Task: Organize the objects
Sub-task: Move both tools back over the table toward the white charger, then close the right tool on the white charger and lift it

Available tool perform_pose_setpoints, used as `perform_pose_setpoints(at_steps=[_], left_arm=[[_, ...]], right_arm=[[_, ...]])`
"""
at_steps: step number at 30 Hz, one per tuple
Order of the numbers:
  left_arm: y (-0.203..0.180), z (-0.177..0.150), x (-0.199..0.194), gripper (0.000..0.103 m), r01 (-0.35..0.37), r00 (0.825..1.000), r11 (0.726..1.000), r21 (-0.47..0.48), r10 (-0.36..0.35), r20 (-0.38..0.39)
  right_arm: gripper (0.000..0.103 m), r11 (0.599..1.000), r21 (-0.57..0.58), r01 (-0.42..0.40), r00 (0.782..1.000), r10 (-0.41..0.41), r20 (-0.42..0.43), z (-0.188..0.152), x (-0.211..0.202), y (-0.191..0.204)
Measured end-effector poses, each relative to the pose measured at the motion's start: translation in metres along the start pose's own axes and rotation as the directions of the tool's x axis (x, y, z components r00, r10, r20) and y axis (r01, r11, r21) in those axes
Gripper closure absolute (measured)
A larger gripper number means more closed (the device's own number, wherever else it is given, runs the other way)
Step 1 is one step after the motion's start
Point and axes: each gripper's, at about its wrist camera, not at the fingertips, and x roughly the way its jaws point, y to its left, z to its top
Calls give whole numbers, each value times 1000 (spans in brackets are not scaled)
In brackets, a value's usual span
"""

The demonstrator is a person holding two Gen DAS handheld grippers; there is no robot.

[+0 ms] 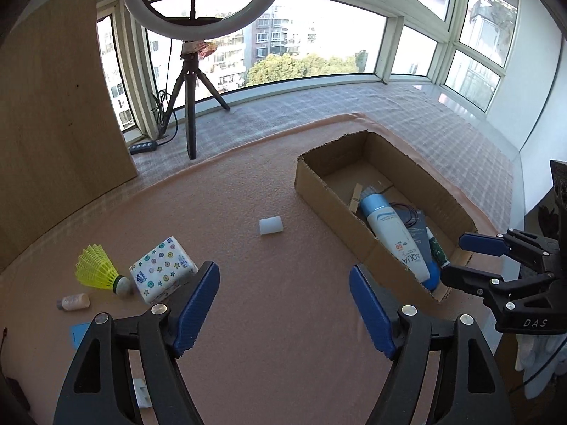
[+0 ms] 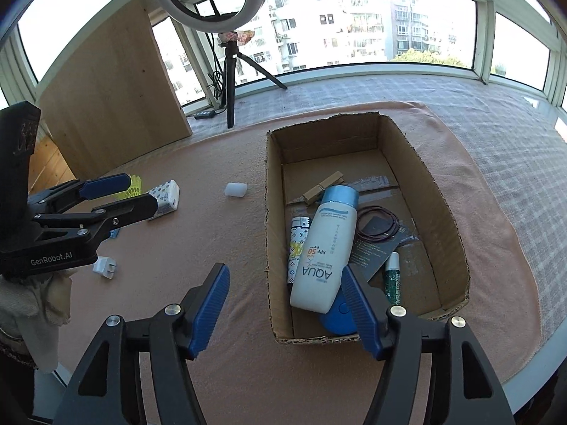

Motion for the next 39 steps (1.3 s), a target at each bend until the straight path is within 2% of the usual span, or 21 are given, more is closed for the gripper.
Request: perform_pose_setpoints(at_steps=[6,9,13,17,22,31,39], left_arm=[[49,-41,-27,24,-54,998,995,-81,52,-22],[79,-65,-37,24,-75,997,987,-142,71,-33],[118,-96,-42,24,-110,993,972,-207,97,-70],[148,-128,-45,24,-147,986,959,-244,121,-116],[173,-156,-44,24,-152,982,948,-280,113,-151],[189,-165,-29,24,-124,984,944,-307,77,-161],[188,-164,-13,25,-92,985,949,-302,42,-170]], right_arm=[[41,999,-17,-30,999,30,12,-5,4,29],[41,998,-46,-30,999,32,22,-7,10,46],[41,995,-69,-74,996,77,40,-9,16,68],[41,989,-95,-110,994,111,9,-8,30,92],[41,974,-172,-146,989,138,-60,-7,52,130],[41,942,-172,-289,944,251,-214,-6,93,189],[41,936,-29,-352,893,327,-308,-8,141,208]])
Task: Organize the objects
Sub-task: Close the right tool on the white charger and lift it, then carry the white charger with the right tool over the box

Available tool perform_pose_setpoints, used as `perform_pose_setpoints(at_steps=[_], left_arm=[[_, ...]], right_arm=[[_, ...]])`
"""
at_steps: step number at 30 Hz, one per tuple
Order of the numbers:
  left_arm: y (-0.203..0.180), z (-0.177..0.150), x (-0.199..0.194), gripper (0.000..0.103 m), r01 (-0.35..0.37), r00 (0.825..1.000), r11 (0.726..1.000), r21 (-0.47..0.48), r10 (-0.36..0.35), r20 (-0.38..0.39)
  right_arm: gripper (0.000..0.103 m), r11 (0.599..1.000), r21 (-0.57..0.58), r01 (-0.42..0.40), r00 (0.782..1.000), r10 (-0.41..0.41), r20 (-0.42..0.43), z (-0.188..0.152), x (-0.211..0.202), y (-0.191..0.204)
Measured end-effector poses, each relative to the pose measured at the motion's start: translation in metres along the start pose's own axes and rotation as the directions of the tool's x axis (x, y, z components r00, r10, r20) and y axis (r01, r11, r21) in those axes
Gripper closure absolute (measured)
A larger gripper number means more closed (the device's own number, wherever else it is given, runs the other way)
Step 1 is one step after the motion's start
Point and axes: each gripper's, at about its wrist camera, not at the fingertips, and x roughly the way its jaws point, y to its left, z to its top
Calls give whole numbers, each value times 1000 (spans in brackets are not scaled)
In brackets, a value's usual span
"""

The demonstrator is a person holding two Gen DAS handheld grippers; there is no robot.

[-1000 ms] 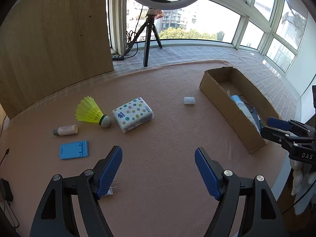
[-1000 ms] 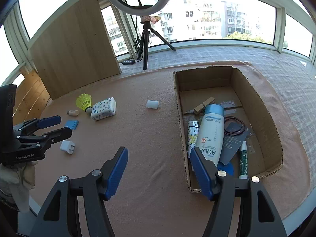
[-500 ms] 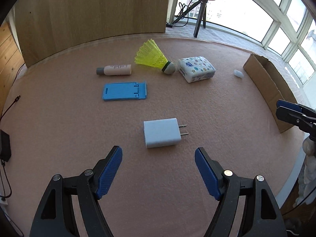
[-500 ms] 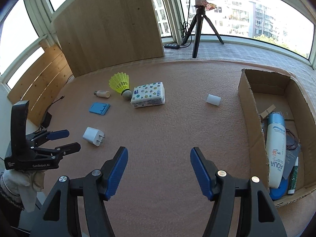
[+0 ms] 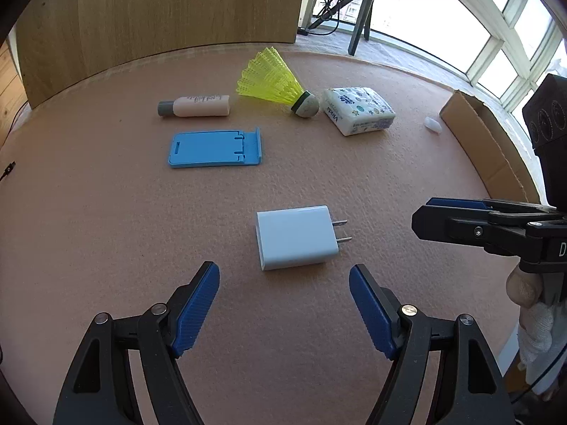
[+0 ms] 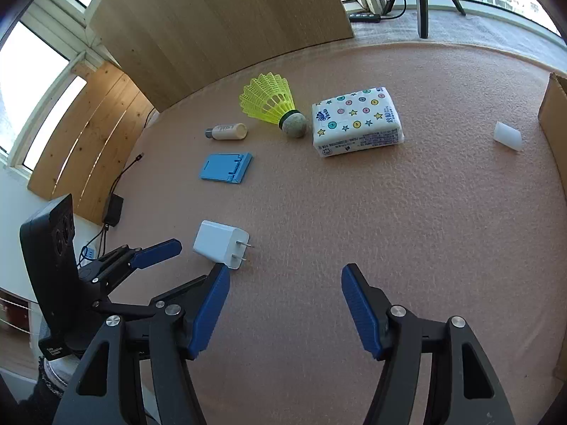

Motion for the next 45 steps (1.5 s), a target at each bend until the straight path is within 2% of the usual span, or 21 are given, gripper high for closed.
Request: perform_pose_setpoints(at_steps=[3,5,7,12,15,17,23,29,36,45], left_arm=[[-1,2,8,25,20,1000,1000,5,-20,-8],[-1,3,11,28,31,999,1000,0,-31,-12],[0,4,15,30,42,999,999,-5,-42,-19],[4,7,17,30,75,997,997,-27,-75,-16],[7,10,17,40,87,996,996,-32,-87,-20],[8,11,17,50,97,995,995,-30,-98,-24],[4,10,14,50,84,996,996,-16,-85,-24],[-14,14,5,50,91,996,996,15,-91,-5],[-51,26,6,52,127,992,990,57,-127,4],[-119,49,3,53,159,986,972,173,-167,30]], right_arm=[[44,997,57,-49,998,51,-25,3,14,-1],[53,992,86,-93,994,97,-42,5,23,0],[57,987,106,-123,990,130,-55,7,30,3],[64,971,156,-179,978,192,-77,11,44,7],[70,969,162,-185,976,201,-89,11,51,11],[75,969,162,-186,974,203,-97,11,55,13],[80,974,147,-170,978,185,-99,12,57,16],[81,980,120,-155,983,165,-77,12,42,14],[81,979,128,-159,987,161,-8,11,10,-2],[81,976,167,-137,989,125,83,5,-41,-44]])
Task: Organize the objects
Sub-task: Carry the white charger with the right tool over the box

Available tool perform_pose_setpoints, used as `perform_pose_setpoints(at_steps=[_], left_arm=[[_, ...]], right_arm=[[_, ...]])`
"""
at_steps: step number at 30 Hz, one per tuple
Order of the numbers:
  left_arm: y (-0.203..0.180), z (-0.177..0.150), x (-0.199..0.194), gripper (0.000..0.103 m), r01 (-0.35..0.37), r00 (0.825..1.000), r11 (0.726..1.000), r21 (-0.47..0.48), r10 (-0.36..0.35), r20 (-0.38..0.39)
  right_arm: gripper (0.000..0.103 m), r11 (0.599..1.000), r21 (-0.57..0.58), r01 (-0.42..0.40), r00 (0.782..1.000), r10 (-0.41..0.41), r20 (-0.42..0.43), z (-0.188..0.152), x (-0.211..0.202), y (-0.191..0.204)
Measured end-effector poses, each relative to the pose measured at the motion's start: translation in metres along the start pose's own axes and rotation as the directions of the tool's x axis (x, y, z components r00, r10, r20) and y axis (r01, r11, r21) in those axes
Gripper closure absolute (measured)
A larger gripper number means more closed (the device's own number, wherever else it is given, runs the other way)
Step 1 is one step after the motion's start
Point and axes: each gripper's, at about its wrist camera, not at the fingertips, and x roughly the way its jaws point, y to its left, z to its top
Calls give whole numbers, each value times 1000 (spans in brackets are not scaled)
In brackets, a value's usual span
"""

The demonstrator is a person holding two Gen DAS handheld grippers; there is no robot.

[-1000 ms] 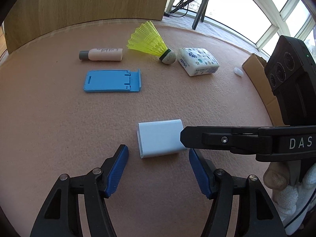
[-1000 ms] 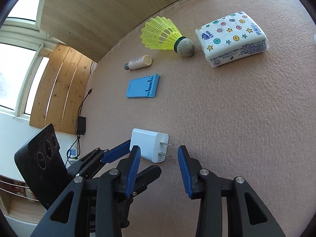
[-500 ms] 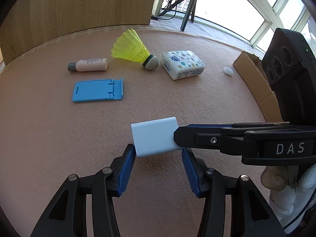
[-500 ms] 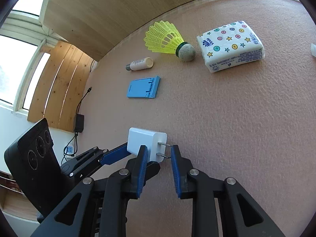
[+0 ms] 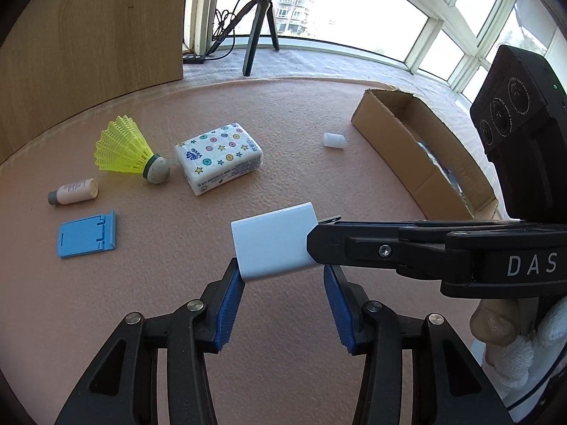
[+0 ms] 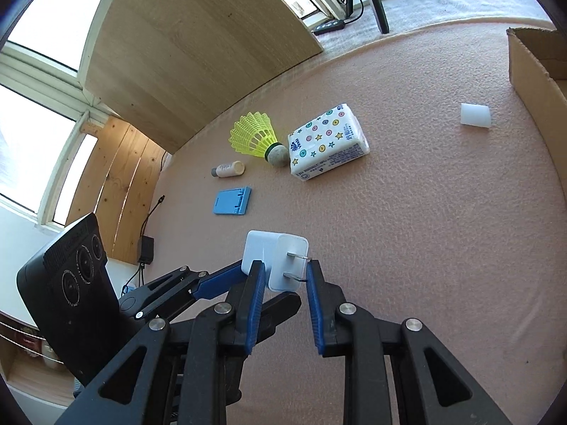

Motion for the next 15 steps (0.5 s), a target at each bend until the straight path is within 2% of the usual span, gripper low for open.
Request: perform_pose_setpoints(at_steps=[7,15], left_arm=[[-65,35,17,53,65,998,993,101,-67,17],[-147,69,44,53,127,991,969,211,-133,16]], right_arm=[[81,998,42,42,994,-46,103,5,-60,-35],[81,990,108,86,975,-106,196,7,-128,-89]])
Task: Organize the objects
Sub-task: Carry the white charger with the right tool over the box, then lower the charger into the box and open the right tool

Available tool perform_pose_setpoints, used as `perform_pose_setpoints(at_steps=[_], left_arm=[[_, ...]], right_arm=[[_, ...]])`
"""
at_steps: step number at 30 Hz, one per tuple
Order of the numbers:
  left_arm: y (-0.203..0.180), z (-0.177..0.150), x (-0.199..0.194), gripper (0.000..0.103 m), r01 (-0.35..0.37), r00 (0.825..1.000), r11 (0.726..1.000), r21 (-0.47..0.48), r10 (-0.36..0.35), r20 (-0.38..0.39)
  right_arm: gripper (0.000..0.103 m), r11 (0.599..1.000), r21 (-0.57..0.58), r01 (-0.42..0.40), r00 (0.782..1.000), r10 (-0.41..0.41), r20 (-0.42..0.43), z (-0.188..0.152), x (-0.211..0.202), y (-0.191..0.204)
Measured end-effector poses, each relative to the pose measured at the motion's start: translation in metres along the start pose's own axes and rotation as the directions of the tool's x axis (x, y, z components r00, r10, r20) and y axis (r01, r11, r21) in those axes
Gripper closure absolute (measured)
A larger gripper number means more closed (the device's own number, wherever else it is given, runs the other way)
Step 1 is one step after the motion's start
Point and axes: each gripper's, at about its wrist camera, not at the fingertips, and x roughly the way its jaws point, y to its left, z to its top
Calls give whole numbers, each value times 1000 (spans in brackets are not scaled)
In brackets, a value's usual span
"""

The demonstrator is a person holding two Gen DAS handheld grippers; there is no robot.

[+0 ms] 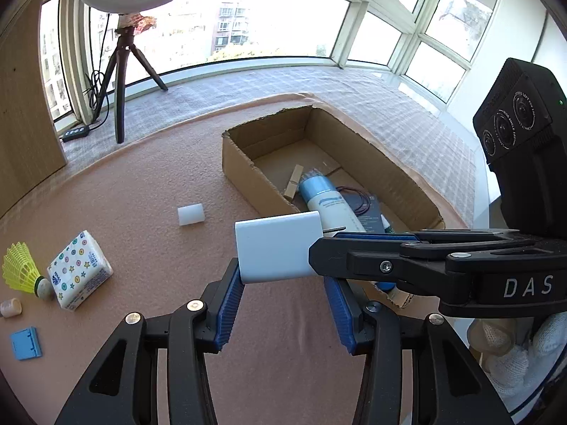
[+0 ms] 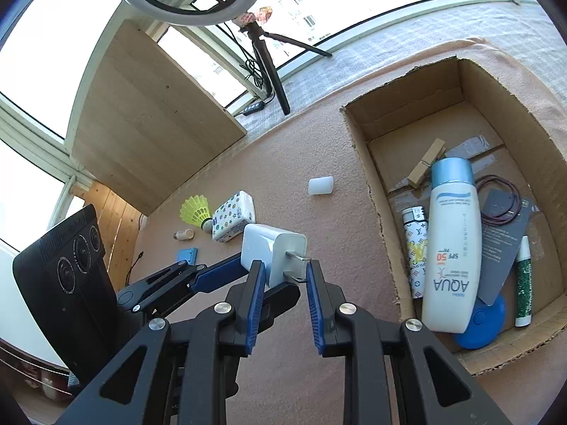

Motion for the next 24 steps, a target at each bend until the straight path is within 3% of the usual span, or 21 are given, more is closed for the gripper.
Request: perform_pose_setpoints(at_steps=[8,9,11,12,14,15,24], left_arm=[[-64,24,40,52,77,996,994,74,-74,-43],[-69,25,43,50,79,996,994,76,-75,-48],[-75,26,46,29,56,998,996,70,-53,-46],[-77,27,47,26,46,998,997,68,-43,-40],[-77,26,47,24,28,999,998,58,-25,-46],[-75,26,47,24,12,998,999,49,-10,-56],[-35,11,27,24,-60,997,998,-30,58,-49]], right_arm=[[81,995,84,47,997,-52,57,8,-47,-63],[81,994,94,51,997,-57,61,7,-51,-69],[80,991,105,79,993,-87,73,6,-58,-79],[79,989,107,98,991,-107,80,6,-61,-82],[65,987,94,132,986,-141,91,3,-67,-85],[63,984,84,154,982,-162,96,3,-70,-85],[59,988,45,148,983,-152,103,-1,-70,-77]])
